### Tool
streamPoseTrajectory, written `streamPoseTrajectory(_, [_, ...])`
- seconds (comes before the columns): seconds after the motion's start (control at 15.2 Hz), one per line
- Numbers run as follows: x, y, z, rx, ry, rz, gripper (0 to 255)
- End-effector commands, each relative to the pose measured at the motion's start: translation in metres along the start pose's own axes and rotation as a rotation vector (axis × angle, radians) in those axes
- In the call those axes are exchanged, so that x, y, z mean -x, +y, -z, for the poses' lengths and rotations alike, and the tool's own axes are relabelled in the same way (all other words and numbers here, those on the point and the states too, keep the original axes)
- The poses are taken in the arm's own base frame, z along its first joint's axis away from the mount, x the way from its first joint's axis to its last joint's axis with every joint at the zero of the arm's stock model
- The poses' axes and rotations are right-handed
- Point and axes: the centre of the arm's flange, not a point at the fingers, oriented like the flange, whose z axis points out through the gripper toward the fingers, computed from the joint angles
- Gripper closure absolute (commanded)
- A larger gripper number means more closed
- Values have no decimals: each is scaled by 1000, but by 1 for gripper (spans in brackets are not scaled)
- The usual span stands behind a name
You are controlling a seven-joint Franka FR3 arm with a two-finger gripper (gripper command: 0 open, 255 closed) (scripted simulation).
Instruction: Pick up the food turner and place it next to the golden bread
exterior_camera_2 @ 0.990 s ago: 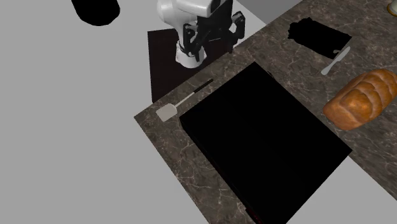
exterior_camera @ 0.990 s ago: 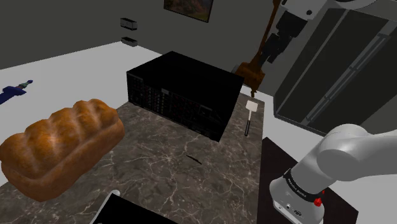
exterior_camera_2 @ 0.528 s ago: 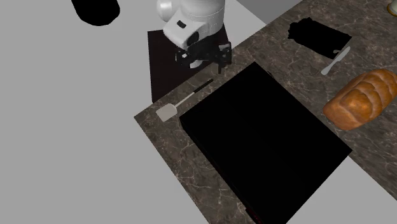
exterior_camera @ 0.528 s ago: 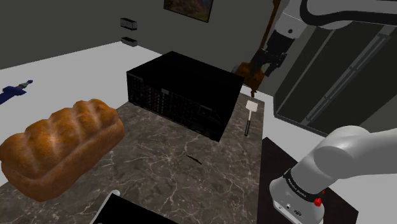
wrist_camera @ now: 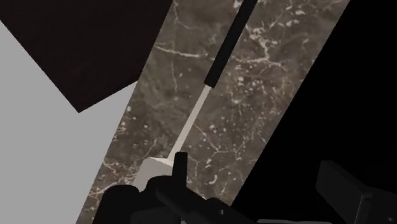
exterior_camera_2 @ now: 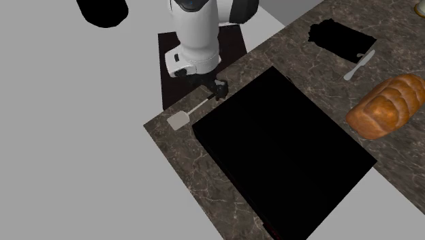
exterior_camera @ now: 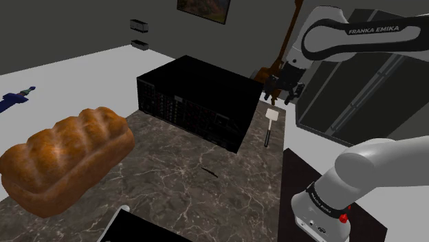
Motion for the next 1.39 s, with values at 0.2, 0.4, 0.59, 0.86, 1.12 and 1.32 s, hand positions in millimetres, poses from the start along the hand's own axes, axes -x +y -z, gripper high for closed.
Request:
streamPoseTrajectory(0.2, [-7,25,-62,18,-41,-307,0])
streamPoseTrajectory(0.4, [-7,33,-84,23,-53,-394,0])
streamPoseTrajectory(0.59, [-6,34,-100,23,-53,-394,0])
streamPoseTrajectory(0.86, [-5,34,-119,23,-53,-394,0])
streamPoseTrajectory(1.12, [-5,34,-119,23,-53,-394,0])
streamPoseTrajectory(1.32, [-5,34,-119,23,-53,-394,0])
